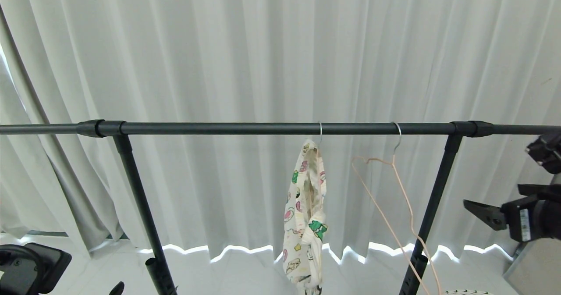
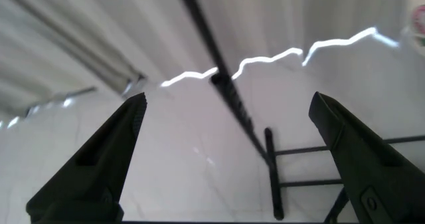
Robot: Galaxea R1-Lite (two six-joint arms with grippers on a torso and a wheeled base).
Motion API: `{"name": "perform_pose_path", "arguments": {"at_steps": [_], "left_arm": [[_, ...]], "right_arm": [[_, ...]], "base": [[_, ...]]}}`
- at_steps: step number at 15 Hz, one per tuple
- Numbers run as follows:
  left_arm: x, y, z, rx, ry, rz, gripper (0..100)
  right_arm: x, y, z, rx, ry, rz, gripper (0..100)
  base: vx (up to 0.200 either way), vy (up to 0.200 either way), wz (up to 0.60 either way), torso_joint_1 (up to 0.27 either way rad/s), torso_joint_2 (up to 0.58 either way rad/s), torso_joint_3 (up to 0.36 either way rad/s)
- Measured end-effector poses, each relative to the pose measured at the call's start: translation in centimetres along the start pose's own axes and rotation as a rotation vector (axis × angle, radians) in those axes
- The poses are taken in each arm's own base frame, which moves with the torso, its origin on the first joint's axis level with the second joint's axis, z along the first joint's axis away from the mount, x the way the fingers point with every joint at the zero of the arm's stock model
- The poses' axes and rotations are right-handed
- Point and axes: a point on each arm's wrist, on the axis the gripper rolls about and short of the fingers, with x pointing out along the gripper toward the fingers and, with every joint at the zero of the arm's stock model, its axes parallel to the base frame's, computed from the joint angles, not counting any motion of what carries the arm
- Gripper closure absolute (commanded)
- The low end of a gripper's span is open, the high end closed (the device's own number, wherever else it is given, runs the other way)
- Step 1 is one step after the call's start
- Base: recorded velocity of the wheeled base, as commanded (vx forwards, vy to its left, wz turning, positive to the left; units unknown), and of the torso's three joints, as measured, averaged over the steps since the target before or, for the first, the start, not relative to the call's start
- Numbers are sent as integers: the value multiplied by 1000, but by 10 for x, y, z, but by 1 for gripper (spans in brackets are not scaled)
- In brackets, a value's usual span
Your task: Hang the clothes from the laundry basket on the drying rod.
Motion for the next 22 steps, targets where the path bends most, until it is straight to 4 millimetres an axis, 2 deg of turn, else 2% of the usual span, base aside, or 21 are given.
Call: {"name": "perform_pose_path", "arguments": {"at_steps": [2,4,8,12,15,22], "left_arm": [[-2,2,-14,-19,46,42,0],[-7,3,-25,-17,79,50,0],[-25,4,-47,-18,107,60,0],[-33,6,-48,-61,38,101,0],[-37,7,-49,-92,-3,113,0],[-34,6,-49,-91,29,105,0]], "right_arm": [[-12,-21,-27,19,109,-115,0],[-26,-29,-53,23,190,-173,0],[-46,-34,-99,26,283,-310,0],[-60,-30,-146,15,314,-374,0],[-69,-29,-161,43,261,-421,0],[-76,-29,-166,81,196,-442,0]], "base": [[0,0,0,0,0,0],[0,0,0,0,0,0],[0,0,0,0,0,0],[-200,0,0,6,4,4],[-200,0,0,-2,1,2],[-200,0,0,0,2,1]]}}
